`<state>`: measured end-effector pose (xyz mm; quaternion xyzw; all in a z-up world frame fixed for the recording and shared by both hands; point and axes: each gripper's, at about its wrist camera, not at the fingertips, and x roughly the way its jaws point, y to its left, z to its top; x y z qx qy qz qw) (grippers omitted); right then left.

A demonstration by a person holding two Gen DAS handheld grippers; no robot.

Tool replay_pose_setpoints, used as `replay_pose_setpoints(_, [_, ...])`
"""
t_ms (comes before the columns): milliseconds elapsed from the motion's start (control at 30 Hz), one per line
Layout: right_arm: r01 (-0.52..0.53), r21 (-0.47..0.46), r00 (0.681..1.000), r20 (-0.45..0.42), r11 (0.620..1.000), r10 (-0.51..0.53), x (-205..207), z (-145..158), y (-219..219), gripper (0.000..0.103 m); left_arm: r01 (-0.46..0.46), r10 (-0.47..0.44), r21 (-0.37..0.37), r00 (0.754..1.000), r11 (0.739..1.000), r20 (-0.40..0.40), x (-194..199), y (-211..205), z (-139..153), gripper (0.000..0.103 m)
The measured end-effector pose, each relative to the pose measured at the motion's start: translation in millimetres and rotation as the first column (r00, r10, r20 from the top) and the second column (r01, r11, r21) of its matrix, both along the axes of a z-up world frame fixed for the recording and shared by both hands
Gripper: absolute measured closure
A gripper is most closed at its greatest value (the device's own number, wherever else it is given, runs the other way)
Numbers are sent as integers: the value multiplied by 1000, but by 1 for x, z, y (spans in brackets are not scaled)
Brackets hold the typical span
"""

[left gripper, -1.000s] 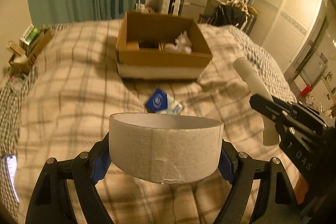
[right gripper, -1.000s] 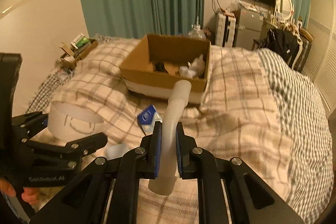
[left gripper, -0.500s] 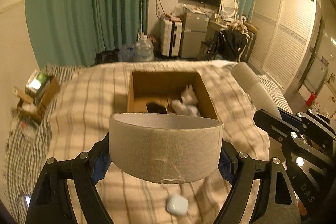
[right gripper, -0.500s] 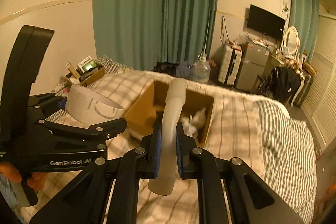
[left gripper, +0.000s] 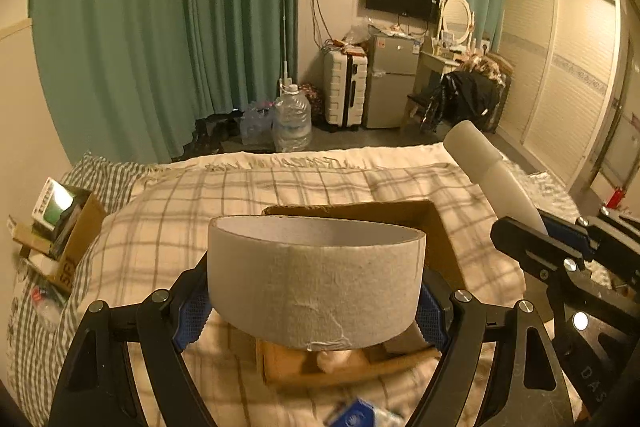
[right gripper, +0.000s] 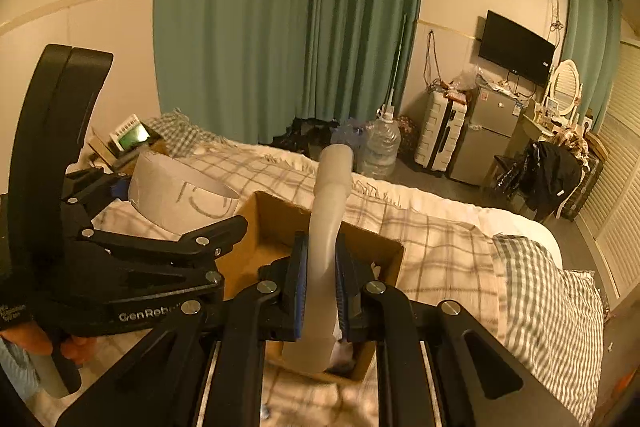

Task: Organize objects
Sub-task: 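Lower tape roll with left gripper while right gripper lowers tube into box, release both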

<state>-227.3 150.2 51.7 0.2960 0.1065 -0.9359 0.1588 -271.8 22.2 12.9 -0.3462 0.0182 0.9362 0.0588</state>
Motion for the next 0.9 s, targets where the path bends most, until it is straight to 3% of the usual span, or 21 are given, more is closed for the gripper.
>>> replay_pose_setpoints(200, [8,21,999,51,1000,-9,-46,-41,4,92,2,-1,-50,1000,999,18,-30,10,-36,18])
replay_pose_setpoints(400, [28,13,990,134,1000,-29,-70,-89,14,92,8,-5,-40,996,999,89,-46,10,-79,18])
replay_pose_setpoints(500, [31,8,988,150,999,-32,-74,-99,19,91,14,-12,-24,996,1000,87,-46,11,-85,17])
replay_pose_setpoints(567, [49,-16,990,131,999,-46,-74,-94,26,87,4,-2,-24,995,1000,96,-47,9,-84,16])
replay_pose_setpoints(633, [67,-36,990,127,997,-62,-70,-84,29,67,-3,6,-23,994,1000,112,-44,9,-77,8])
replay_pose_setpoints(700, [84,-63,993,90,994,-78,-59,-66,36,55,-13,16,-32,995,999,96,-35,7,-65,4])
replay_pose_setpoints(900, [112,-49,993,26,992,-111,-7,-13,43,54,-27,28,-45,999,999,32,9,-3,-15,1])
